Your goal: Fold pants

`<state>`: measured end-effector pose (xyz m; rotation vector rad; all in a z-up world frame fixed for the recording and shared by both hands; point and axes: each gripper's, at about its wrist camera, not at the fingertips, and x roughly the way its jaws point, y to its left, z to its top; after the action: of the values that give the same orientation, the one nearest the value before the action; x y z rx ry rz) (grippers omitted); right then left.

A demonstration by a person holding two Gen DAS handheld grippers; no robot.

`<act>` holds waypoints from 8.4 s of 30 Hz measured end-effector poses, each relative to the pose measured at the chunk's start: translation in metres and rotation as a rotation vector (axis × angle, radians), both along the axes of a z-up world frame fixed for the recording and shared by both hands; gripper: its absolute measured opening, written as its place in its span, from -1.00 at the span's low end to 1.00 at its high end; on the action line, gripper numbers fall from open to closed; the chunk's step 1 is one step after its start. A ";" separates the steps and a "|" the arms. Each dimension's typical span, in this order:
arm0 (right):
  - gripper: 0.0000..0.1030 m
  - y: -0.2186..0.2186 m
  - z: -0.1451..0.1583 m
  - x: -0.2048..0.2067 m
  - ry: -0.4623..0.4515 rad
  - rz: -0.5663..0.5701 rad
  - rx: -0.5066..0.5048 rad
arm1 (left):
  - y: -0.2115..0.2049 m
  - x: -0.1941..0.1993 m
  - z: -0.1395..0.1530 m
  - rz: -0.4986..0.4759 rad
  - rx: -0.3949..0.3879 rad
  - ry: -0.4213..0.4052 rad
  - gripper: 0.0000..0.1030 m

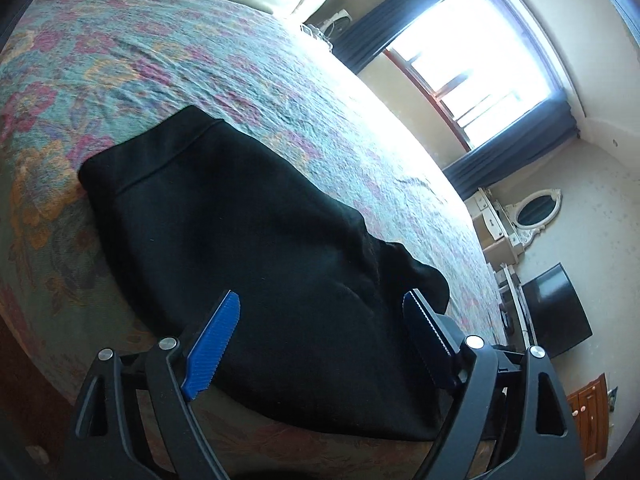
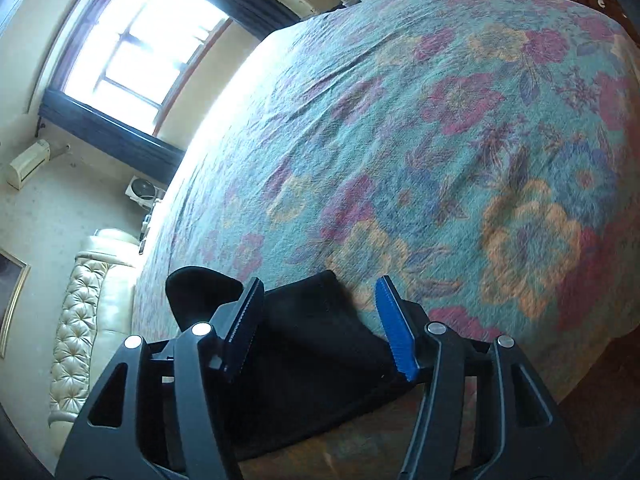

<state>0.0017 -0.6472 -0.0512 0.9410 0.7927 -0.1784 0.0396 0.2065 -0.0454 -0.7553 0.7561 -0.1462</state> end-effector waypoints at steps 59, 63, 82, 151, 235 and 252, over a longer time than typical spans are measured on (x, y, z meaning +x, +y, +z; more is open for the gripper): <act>0.30 0.186 -0.098 0.020 -0.355 0.008 0.610 | -0.074 0.032 -0.013 -0.076 -0.022 0.072 0.62; 0.36 0.183 -0.095 0.033 -0.379 -0.043 0.530 | -0.073 0.032 -0.014 -0.077 -0.019 0.071 0.62; -0.79 0.159 -0.051 -0.043 -0.420 -0.128 0.212 | -0.177 0.002 0.010 -0.367 -0.041 -0.023 0.62; -0.40 0.133 -0.093 -0.034 -0.497 -0.301 0.405 | -0.263 0.006 -0.052 -0.295 -0.626 0.129 0.45; -0.09 0.236 -0.045 -0.039 -0.087 0.028 0.236 | -0.265 -0.005 -0.069 -0.508 -0.548 0.266 0.65; 0.47 0.005 -0.076 -0.008 -0.031 0.123 0.159 | -0.174 0.055 0.014 -0.505 0.090 -0.018 0.71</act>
<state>-0.0064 -0.6425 -0.1270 1.0383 0.8422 0.0063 0.0946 0.0327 -0.0311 -0.4642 0.9191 -0.5702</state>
